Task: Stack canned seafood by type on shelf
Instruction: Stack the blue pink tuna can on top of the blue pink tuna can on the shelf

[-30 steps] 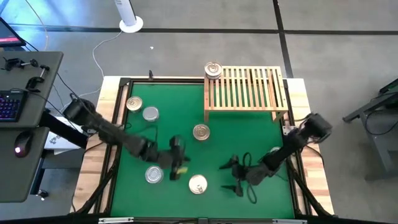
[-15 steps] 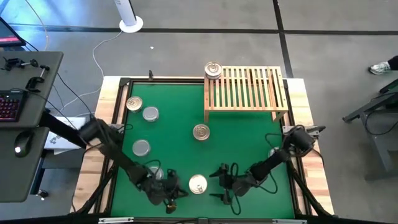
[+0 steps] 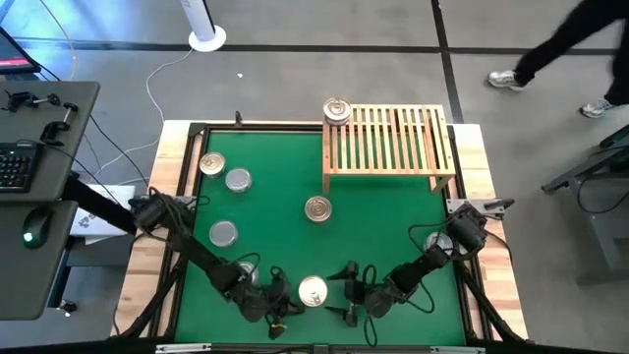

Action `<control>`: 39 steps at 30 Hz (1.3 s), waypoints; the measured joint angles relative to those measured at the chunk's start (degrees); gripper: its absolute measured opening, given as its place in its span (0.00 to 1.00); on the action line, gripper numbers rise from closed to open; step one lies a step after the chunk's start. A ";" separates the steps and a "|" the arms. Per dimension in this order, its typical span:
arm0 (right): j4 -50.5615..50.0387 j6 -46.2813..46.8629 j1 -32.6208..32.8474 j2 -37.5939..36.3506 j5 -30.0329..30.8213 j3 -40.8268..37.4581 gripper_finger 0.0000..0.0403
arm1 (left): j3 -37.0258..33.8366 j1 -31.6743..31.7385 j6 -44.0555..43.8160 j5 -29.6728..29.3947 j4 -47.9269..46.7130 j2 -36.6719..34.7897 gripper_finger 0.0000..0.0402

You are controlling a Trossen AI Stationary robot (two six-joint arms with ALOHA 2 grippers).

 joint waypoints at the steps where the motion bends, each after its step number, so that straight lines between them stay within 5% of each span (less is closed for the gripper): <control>1: 0.00 -0.12 0.00 -0.06 0.02 0.00 0.99 | 0.00 -0.19 -0.78 0.55 -2.05 -0.69 0.00; 7: -0.04 -0.11 -0.09 -0.13 -0.46 -0.02 0.99 | -0.04 -0.19 -6.02 -5.59 -14.58 -2.18 0.00; 21: 0.94 -0.29 -1.94 -0.22 0.09 0.15 0.99 | -0.09 5.21 3.32 -4.51 2.60 3.93 0.00; 31: 0.42 -0.27 -0.72 -0.28 -1.24 0.17 0.99 | 0.00 3.19 1.62 1.93 -8.78 0.54 0.00; 34: 0.42 -0.19 -0.70 -0.28 -0.99 0.17 0.99 | -0.04 2.69 -0.94 -2.40 -14.75 -0.95 0.00; 39: 0.64 -0.12 -0.85 -0.28 -0.85 0.17 0.99 | -0.04 4.11 1.47 -5.66 -6.94 -0.34 0.00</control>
